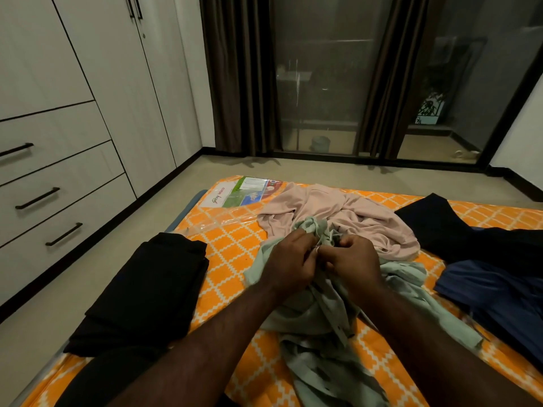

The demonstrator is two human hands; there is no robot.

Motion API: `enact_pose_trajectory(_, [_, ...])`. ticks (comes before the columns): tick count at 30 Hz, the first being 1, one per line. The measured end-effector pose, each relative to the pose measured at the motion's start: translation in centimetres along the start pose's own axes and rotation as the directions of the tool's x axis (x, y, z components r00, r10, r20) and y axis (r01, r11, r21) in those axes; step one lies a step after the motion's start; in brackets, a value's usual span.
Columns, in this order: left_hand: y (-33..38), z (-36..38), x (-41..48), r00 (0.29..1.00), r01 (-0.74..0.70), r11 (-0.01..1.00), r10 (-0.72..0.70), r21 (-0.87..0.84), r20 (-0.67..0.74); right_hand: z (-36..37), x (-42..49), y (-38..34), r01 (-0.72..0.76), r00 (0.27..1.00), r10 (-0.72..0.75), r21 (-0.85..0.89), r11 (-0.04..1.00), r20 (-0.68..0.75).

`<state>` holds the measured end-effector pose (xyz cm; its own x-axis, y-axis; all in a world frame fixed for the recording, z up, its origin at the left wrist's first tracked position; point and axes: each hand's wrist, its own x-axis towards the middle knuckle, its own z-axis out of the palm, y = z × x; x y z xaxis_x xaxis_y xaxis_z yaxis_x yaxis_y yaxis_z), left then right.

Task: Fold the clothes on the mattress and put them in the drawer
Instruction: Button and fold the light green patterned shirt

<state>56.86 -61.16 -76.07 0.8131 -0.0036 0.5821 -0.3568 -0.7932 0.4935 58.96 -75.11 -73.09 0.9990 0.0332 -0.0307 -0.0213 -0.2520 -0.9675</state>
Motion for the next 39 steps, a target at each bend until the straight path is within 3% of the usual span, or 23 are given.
enact_pose_trajectory(2, [-0.2, 0.0, 0.1, 1.0, 0.006, 1.0, -0.006, 0.006, -0.025, -0.1, -0.1, -0.1, 0.053, 0.999, -0.053, -0.024, 0.998, 0.001])
enact_pose_trajectory(4, [-0.3, -0.1, 0.3, 0.997, 0.028, 1.0, -0.027, 0.011, -0.072, -0.1, -0.1, -0.3, 0.075, 0.996, -0.079, 0.076, 0.994, 0.05])
enact_pose_trajectory(7, [-0.5, -0.1, 0.6, 0.988, 0.081, 0.997, -0.082, -0.014, -0.131, 0.0, -0.2, -0.8, -0.096, 0.978, 0.014, 0.392, 0.915, 0.207])
enact_pose_trajectory(9, [-0.7, -0.1, 0.8, 0.987, 0.096, 0.994, -0.103, -0.059, -0.124, -0.1, -0.3, -0.9, -0.193, 0.964, 0.081, 0.46, 0.867, 0.253])
enact_pose_trajectory(16, [-0.9, -0.3, 0.8, 0.998, 0.045, 0.984, -0.053, -0.174, -0.041, -0.8, -0.1, -0.5, -0.299, 0.938, 0.169, 0.458, 0.837, 0.304])
enact_pose_trajectory(26, [-1.8, -0.7, 1.0, 0.991, 0.132, 0.912, -0.126, -0.389, 0.039, -1.1, 0.1, -0.7, -0.295, 0.925, 0.08, 0.569, 0.768, 0.372])
enact_pose_trajectory(39, [-1.1, -0.4, 0.2, 0.964, 0.261, 0.812, -0.251, -0.522, 0.091, -0.8, -0.4, -0.6, -0.174, 0.93, -0.023, 0.493, 0.852, 0.368])
